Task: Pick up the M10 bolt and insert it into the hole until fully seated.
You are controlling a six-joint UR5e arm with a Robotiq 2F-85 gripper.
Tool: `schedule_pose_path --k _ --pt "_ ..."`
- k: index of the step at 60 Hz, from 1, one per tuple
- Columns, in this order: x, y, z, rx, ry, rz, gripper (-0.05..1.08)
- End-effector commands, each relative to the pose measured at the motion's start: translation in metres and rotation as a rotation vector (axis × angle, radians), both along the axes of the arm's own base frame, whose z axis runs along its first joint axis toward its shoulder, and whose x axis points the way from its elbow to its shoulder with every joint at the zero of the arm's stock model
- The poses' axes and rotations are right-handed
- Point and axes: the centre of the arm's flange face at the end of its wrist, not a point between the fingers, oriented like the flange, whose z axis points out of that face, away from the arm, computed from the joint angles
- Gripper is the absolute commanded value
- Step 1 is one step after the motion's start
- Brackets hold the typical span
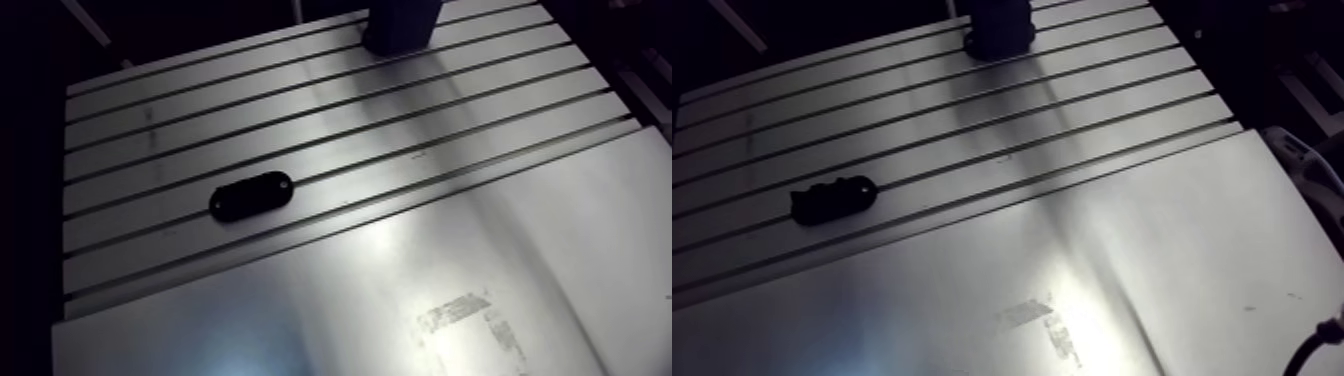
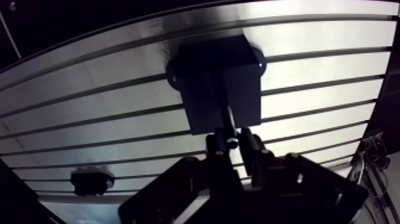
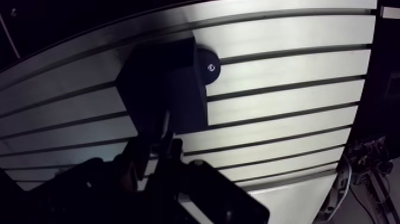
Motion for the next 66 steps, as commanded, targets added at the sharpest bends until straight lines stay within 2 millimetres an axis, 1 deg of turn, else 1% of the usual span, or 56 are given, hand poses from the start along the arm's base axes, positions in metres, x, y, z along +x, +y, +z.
schedule_pose_path --k 1,66 --pt "-0.0003 -0.0003 0.0005 -0.001 0.002 0.000 1.07" --pt "-0.0002 -0.0005 -0.0029 -0.004 -0.002 -0.001 1.07"
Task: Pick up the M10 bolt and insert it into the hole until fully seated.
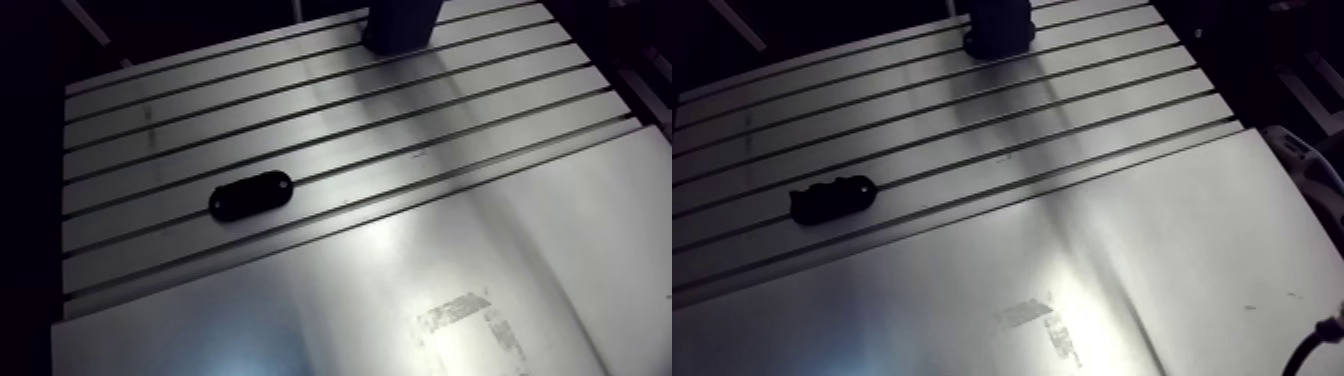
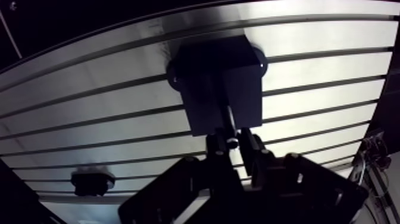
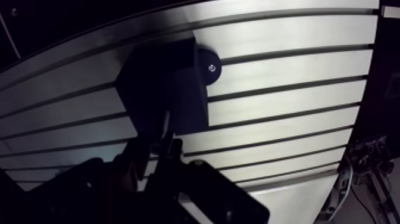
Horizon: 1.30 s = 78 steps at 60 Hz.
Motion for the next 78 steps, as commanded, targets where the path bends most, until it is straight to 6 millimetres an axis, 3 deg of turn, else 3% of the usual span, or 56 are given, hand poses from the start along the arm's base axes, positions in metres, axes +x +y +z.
schedule_pose_path --k 1,78 --pt "-0.0004 -0.0005 0.0003 0.000 0.002 0.002 1.07" --pt "-0.0015 -0.0013 -0.0034 -0.001 -0.003 0.002 1.07"
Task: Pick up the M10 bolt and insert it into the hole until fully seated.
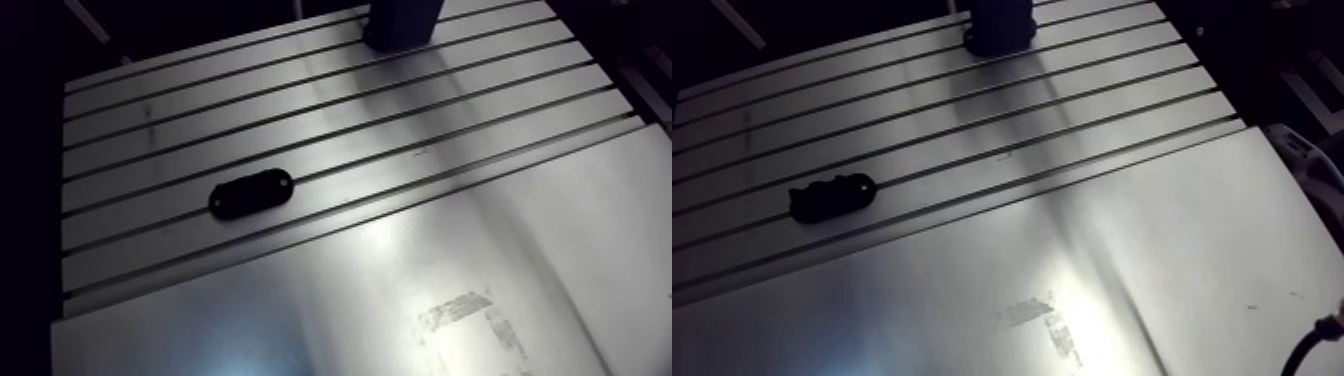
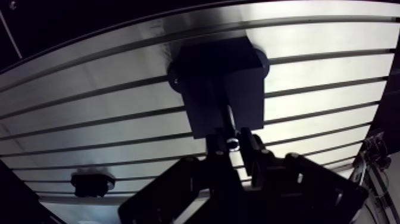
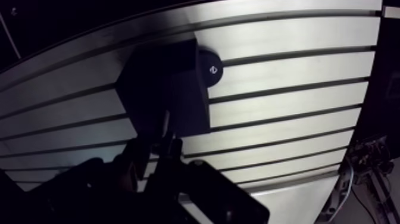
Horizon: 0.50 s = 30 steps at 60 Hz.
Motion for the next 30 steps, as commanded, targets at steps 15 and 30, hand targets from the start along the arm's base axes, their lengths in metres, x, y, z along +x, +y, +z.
schedule_pose_path --k 15,30 --pt "-0.0006 -0.0001 0.0011 0.001 0.002 0.000 1.07" --pt "-0.0015 0.0004 0.0031 0.002 0.007 0.000 1.07"
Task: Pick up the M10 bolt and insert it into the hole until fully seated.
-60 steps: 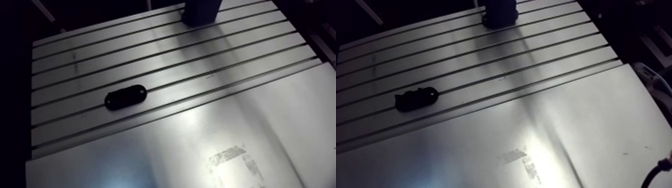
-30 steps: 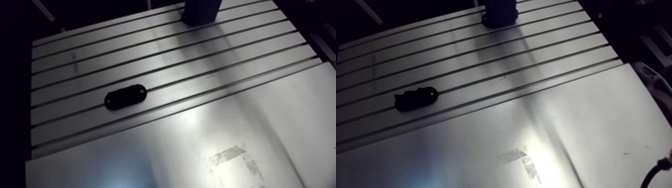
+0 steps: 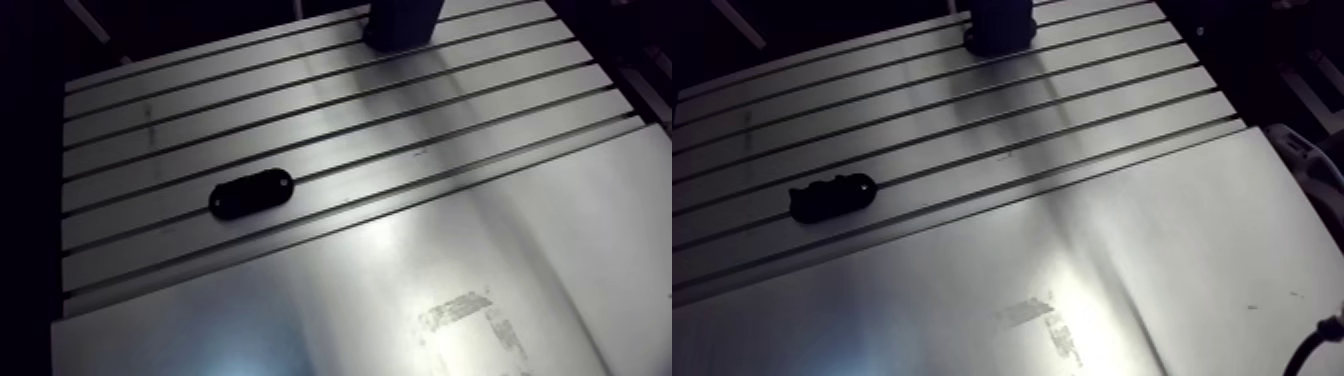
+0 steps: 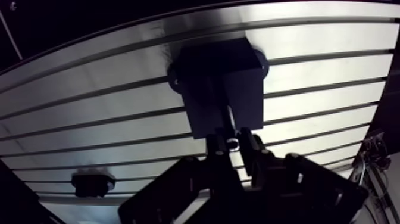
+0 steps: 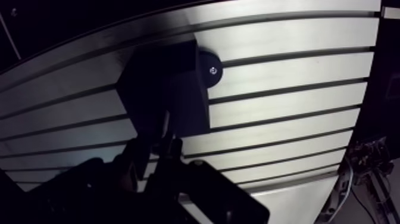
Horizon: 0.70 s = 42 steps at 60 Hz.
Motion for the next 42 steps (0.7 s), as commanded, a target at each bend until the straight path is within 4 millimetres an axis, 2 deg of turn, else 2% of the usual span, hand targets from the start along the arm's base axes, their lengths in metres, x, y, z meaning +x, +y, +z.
schedule_pose_path --k 1,42 --pt "-0.0001 0.0012 0.0007 0.002 0.001 -0.001 1.07" --pt "0.0006 -0.0013 -0.0020 -0.001 -0.003 0.001 1.07"
